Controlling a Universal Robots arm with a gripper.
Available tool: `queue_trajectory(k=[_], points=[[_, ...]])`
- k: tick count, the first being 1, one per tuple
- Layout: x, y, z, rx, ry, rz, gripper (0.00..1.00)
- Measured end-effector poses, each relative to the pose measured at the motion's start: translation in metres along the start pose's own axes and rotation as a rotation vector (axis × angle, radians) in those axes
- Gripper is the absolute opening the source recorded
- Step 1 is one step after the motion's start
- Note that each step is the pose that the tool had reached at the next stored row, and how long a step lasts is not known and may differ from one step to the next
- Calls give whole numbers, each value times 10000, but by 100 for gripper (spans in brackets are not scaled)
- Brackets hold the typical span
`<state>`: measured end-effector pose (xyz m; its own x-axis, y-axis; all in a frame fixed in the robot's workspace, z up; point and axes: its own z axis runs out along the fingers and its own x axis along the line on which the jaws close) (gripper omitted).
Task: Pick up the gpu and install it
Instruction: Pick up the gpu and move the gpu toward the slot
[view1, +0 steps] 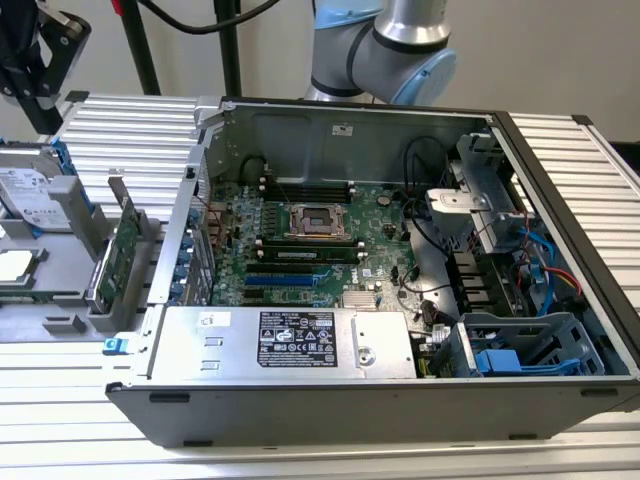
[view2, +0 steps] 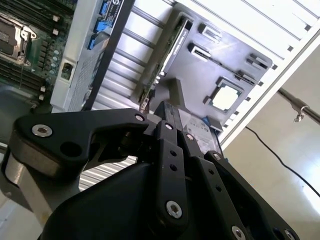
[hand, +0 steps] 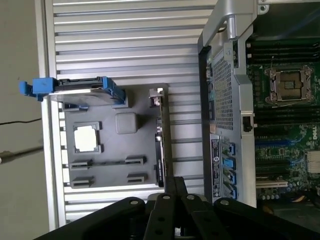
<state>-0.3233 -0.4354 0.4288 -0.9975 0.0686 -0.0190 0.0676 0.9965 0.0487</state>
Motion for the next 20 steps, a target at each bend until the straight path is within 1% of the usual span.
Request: queue_trajectory(k=[14,20], points=[[-13,-222,-10,0,0,0,0],[0,-282,-13,0,0,1,0]])
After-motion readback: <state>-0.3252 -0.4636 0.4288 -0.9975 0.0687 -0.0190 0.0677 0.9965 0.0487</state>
